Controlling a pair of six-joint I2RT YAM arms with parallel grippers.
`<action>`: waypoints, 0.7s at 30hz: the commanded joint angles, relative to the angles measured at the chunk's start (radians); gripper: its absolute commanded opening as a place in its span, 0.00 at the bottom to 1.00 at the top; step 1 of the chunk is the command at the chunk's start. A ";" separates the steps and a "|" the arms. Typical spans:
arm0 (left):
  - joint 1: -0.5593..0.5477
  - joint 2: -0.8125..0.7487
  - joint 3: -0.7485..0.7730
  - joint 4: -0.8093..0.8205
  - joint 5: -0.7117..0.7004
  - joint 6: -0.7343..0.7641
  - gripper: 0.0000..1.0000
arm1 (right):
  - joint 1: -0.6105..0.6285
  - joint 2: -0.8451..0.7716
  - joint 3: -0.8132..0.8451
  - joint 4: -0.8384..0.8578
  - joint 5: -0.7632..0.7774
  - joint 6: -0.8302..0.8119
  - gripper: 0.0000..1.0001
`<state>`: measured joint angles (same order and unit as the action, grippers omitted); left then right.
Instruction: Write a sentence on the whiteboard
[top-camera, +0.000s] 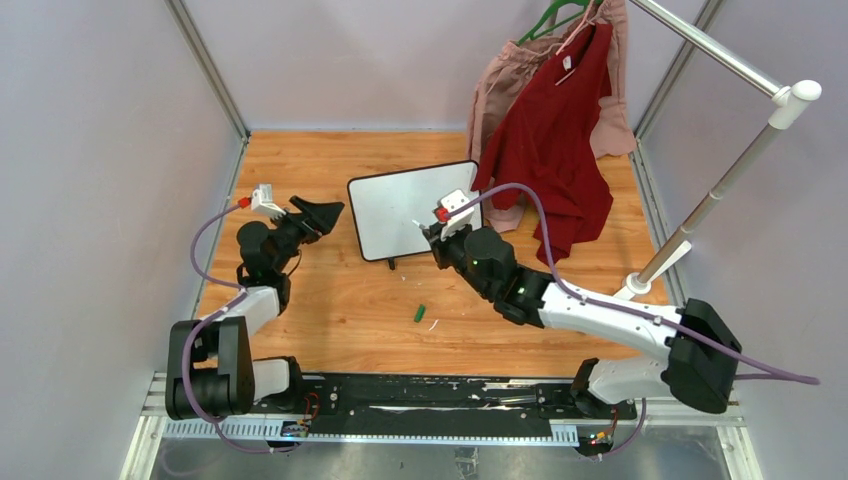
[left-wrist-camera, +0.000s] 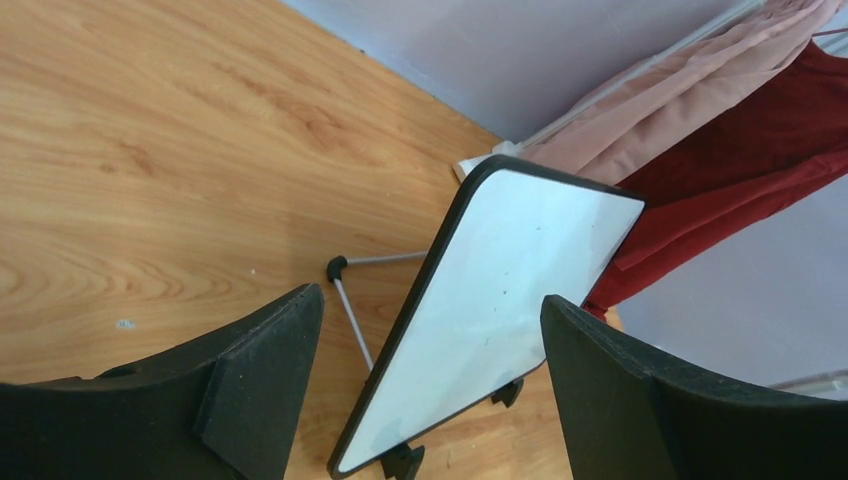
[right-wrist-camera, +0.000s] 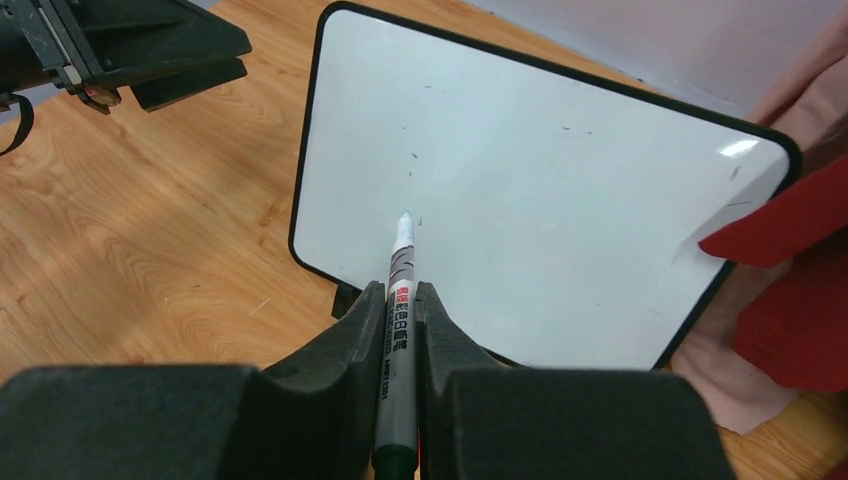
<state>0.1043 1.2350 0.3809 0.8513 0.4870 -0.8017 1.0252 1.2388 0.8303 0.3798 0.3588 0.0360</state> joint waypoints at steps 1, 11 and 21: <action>-0.006 0.019 -0.029 0.050 0.022 -0.065 0.83 | 0.032 0.069 0.047 0.089 0.003 -0.013 0.00; -0.067 0.206 -0.105 0.345 0.001 -0.220 0.78 | 0.045 0.184 0.122 0.173 0.040 -0.025 0.00; -0.084 0.464 -0.128 0.701 0.062 -0.284 0.70 | 0.045 0.211 0.162 0.179 0.037 -0.060 0.00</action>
<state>0.0242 1.6737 0.2569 1.3739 0.5152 -1.0824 1.0557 1.4376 0.9485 0.5259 0.3786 0.0170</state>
